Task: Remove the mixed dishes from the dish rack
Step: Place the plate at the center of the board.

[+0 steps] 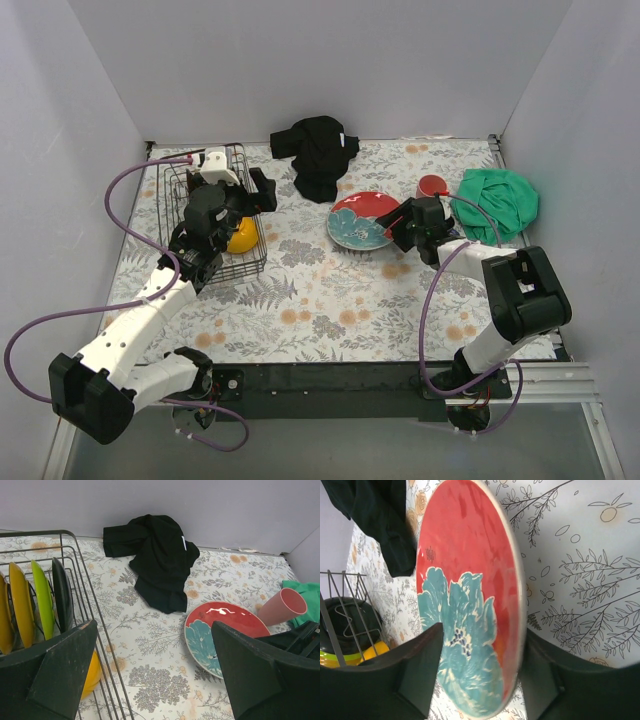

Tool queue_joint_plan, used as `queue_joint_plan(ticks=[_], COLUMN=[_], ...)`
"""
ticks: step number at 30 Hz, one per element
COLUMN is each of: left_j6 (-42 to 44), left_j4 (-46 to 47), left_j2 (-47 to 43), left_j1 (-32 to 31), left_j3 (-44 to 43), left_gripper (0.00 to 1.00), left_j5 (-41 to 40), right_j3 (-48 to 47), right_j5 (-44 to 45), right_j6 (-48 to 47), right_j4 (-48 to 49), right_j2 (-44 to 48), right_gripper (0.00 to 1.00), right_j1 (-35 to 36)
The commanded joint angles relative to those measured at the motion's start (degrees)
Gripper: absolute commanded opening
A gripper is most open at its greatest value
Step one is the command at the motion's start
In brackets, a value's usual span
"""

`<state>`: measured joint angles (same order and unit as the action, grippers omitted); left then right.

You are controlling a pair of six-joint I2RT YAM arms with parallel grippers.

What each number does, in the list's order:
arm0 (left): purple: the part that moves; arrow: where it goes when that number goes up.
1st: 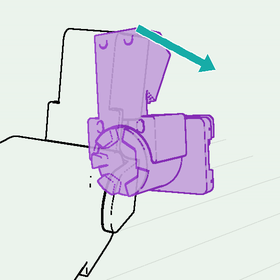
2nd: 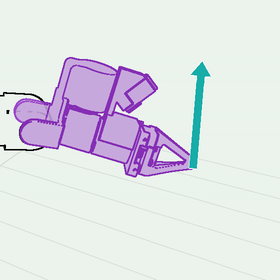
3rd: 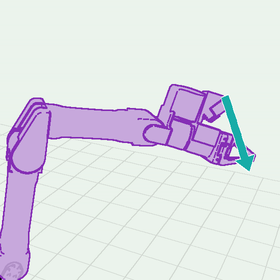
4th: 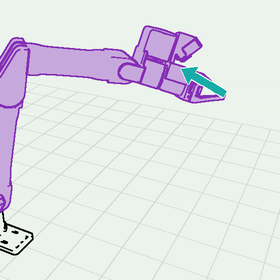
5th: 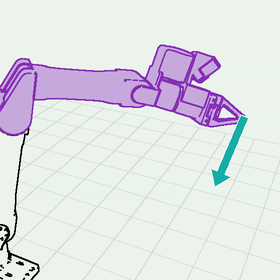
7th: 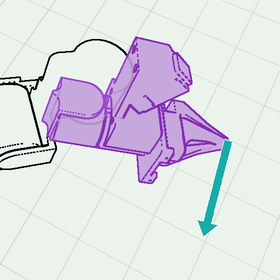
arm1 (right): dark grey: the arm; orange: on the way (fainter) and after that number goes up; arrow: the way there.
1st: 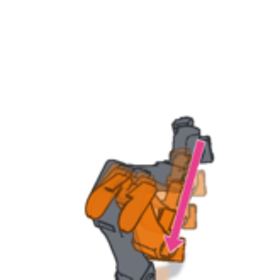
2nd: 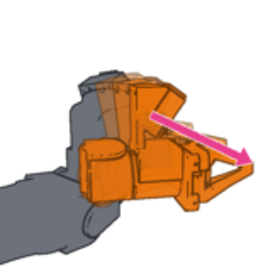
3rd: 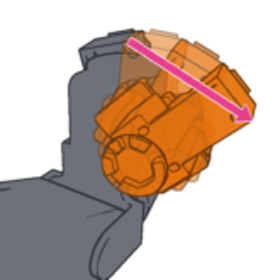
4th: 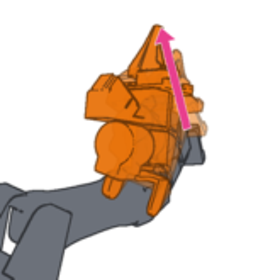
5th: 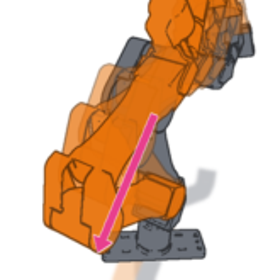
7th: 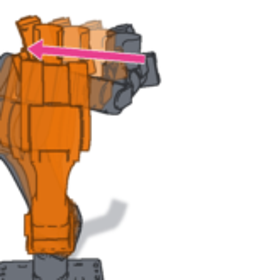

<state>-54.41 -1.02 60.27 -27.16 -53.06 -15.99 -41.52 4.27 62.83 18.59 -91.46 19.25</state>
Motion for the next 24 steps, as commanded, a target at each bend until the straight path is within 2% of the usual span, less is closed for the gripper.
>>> queue_joint_plan(ticks=[1,6,12,18,24], left_j6=[0.45,0.62,0.97,1.15,0.72], left_j4=[0.66,0.66,-0.56,-1.62,-3.11], left_j2=[-1.3,-1.03,-0.24,0.46,1.69], left_j1=[0.26,0.26,0.35,0.7,3.24], left_j3=[-0.03,-0.38,-1.0,-1.52,-2.23], left_gripper=[0.98,0.98,0.98,0.98,0.98], left_j5=[-1.06,-2.46,-4.93,-9.21,-11.43], right_j3=[-1.72,-1.72,-1.9,-1.37,-1.28], right_j5=[-0.06,2.31,3.99,3.64,1.0], right_j6=[-1.73,-4.55,-7.45,-10.61,-16.59], right_j4=[2.07,-1.8,-5.93,-10.67,-14.89], right_j2=[0.67,1.55,2.08,4.18,10.42], right_gripper=[0.7,0.83,0.93,0.98,0.98], right_j1=[0.27,0.27,0.27,0.27,1.58])
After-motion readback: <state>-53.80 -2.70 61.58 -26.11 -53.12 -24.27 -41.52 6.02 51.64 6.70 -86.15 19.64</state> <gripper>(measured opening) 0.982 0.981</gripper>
